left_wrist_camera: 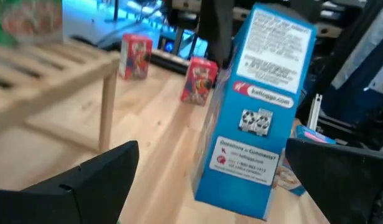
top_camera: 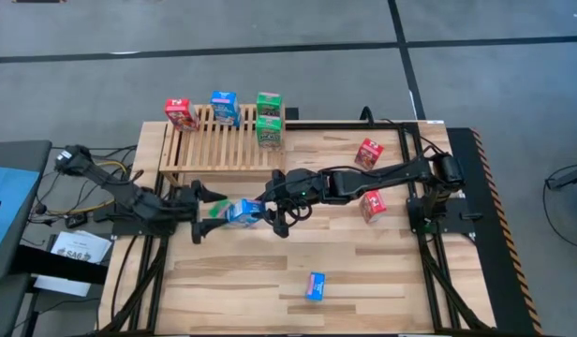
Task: Stack cereal on shelf
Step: Put the top blue cereal box on the shelf aligned with the blue cereal box
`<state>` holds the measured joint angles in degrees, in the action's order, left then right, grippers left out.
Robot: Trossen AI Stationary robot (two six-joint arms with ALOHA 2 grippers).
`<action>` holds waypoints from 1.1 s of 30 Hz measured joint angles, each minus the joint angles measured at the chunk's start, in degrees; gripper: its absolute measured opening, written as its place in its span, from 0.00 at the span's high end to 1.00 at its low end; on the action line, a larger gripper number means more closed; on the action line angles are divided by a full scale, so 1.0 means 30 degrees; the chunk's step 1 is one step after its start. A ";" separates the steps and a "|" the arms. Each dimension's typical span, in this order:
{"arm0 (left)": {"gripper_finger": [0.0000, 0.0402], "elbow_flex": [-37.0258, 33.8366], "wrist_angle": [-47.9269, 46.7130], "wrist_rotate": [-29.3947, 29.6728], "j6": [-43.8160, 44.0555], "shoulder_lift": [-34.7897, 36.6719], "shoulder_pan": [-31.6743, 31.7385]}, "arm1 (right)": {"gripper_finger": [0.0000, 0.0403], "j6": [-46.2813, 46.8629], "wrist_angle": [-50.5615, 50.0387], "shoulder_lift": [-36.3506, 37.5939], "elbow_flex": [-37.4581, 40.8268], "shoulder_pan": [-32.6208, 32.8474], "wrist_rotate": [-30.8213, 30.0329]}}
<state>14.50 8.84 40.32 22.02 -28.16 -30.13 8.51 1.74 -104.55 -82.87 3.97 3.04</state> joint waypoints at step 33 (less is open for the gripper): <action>0.01 0.0000 0.6545 -0.2959 -0.5392 -0.5028 0.2468 | 0.50 0.0546 -0.0468 0.0000 0.0000 0.0055 0.0032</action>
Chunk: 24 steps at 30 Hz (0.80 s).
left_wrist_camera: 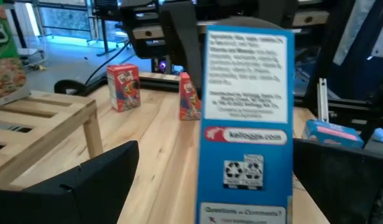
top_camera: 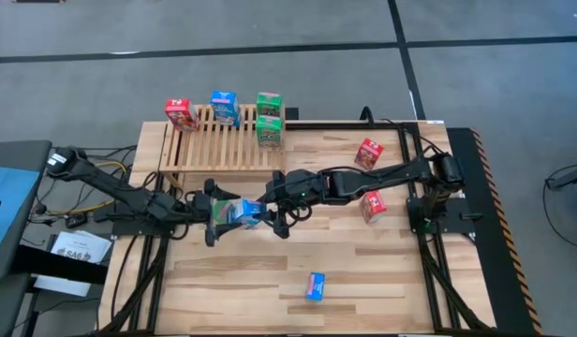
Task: Stack cereal on shelf
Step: Put the top blue cereal box on the shelf aligned with the blue cereal box
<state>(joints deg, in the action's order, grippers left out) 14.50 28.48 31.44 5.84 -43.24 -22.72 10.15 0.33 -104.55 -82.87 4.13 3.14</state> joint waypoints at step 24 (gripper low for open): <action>0.54 0.0000 -0.0068 -0.1974 0.1776 0.0007 0.1007 | 0.50 0.0029 -0.0035 0.0000 0.0000 -0.0033 -0.0023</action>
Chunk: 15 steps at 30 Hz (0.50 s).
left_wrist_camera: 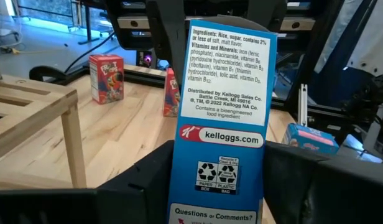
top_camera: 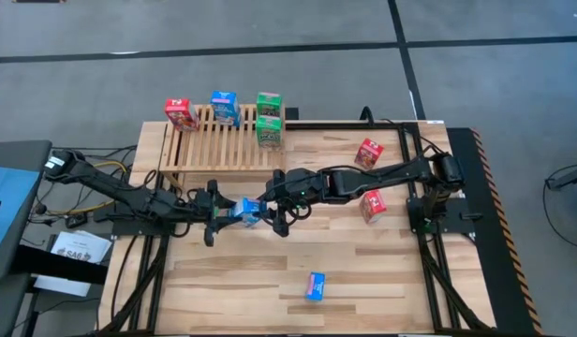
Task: Stack cereal on shelf
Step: Put the top blue cereal box on the shelf aligned with the blue cereal box
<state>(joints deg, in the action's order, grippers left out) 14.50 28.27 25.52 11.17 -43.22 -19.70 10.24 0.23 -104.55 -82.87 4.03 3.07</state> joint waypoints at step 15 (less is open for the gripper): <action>0.56 0.0000 0.0000 -0.0548 0.0026 0.0000 0.0007 | 0.48 0.0188 0.0022 0.0000 0.0000 0.0029 0.0038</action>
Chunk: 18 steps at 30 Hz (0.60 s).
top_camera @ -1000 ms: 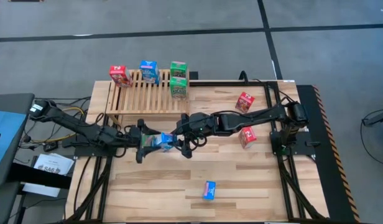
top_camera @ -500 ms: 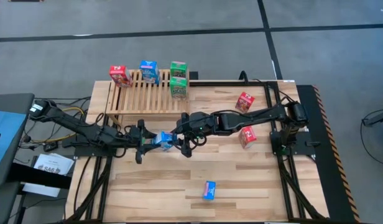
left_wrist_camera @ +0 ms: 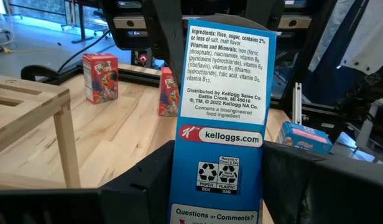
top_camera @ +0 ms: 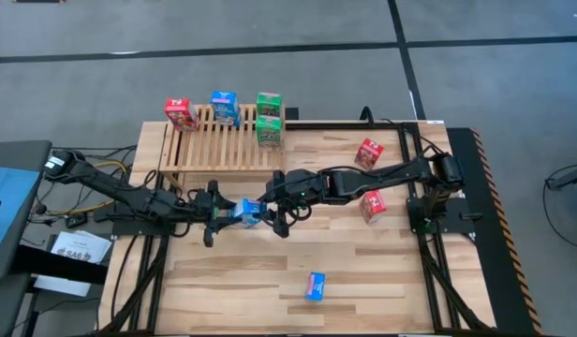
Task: Stack cereal on shelf
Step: Put the top blue cereal box on the shelf aligned with the blue cereal box
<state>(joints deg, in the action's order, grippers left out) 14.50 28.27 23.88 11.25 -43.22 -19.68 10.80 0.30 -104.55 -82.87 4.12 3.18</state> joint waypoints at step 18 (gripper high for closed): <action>0.56 0.0000 -0.0214 -0.0347 -0.1369 0.1069 0.0000 | 0.27 -0.0749 -0.1209 0.1048 -0.0022 -0.0076 0.0033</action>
<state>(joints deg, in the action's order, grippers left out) 14.50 27.63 22.83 7.14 -40.01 -19.68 8.56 -3.33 -101.41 -82.94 3.89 3.28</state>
